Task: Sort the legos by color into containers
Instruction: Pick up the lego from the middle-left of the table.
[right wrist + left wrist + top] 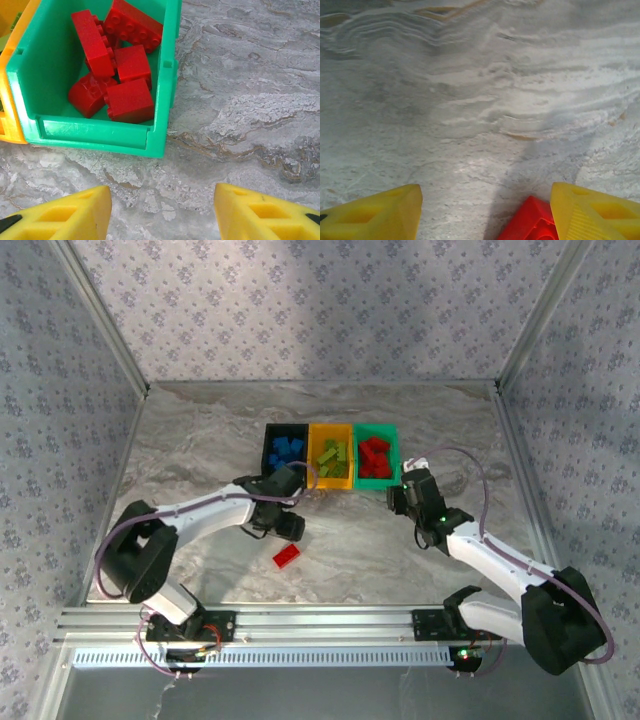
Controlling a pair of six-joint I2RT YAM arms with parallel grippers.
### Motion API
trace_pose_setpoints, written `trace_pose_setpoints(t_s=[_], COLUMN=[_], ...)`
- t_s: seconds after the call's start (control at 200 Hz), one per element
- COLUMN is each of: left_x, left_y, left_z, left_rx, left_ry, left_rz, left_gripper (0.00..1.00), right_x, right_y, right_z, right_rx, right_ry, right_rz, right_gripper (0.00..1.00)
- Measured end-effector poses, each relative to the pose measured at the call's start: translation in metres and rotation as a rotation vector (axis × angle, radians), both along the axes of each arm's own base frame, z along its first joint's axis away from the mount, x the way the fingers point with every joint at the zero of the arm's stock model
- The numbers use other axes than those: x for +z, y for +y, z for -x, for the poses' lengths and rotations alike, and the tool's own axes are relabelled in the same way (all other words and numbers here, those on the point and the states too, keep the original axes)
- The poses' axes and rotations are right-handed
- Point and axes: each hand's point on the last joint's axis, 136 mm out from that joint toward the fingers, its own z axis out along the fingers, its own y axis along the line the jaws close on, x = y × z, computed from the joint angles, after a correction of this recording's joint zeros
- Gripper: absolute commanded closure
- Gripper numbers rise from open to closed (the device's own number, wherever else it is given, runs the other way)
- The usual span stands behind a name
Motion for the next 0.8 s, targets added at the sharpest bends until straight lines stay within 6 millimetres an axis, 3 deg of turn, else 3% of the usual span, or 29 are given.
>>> trace_pose_setpoints(t_s=[0.23, 0.505, 0.805], left_x=[-0.003, -0.004, -0.01], left_y=[-0.005, -0.001, -0.01], left_z=[0.022, 0.035, 0.049], left_rx=[-0.103, -0.139, -0.226], left_ry=[0.041, 0.08, 0.145], left_rz=[-0.099, -0.138, -0.121], left_gripper=[0.32, 0.32, 0.33], right_x=[0.0, 0.0, 0.0], right_y=[-0.002, -0.004, -0.005], right_z=[-0.001, -0.002, -0.002], right_rx=[-0.012, -0.02, -0.022], right_ry=[0.001, 0.0, 0.0], right_rz=[-0.006, -0.009, -0.012], right_gripper=[0.42, 0.41, 0.41])
